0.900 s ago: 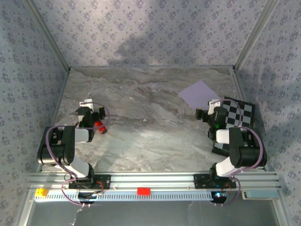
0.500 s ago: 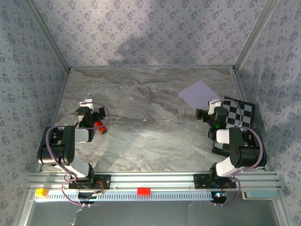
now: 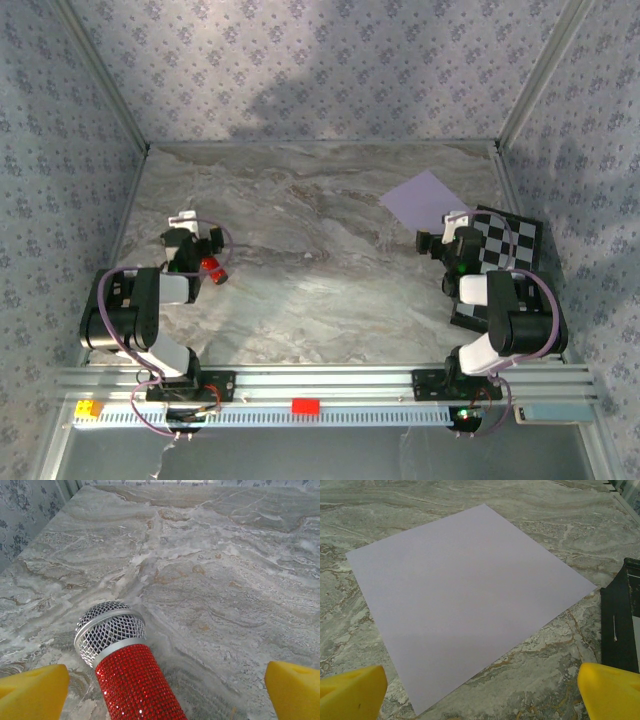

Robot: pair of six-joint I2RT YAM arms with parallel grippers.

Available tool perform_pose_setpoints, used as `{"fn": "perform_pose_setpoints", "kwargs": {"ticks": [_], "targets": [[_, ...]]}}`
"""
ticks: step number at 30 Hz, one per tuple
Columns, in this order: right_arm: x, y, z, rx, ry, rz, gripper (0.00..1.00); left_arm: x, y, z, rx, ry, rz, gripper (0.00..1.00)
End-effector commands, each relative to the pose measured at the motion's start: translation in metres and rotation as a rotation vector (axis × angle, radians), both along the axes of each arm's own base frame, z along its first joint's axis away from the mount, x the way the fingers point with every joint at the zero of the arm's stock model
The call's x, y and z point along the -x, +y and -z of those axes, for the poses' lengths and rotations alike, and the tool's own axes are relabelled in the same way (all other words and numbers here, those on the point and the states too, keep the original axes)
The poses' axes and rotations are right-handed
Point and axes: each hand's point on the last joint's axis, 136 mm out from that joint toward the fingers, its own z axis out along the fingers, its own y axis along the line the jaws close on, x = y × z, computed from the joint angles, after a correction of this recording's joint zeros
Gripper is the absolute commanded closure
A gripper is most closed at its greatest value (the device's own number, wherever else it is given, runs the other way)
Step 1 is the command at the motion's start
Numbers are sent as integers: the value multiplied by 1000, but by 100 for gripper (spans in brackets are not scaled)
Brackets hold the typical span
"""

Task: Fold a paper plane with a square sheet of paper (pick it up from the middle)
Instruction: Move the square sheet of paper to the center of the table.

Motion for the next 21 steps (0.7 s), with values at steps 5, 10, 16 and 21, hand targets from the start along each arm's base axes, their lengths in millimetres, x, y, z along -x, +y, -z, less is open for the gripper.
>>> {"fn": "perform_pose_setpoints", "kwargs": {"ticks": [5,10,16,21], "targets": [[-15,0,-25,21,68,19,1,7,8,-31,32,-100,-23,1],[-13,-5,-44,-53,139,88,0,11,9,-49,76,-20,-42,0],[-37,24,-54,-418,396,27,0,17,25,-71,334,85,-273,0],[-72,35,-46,-561,513,43,0,17,-1,-73,535,74,-170,0]]}}
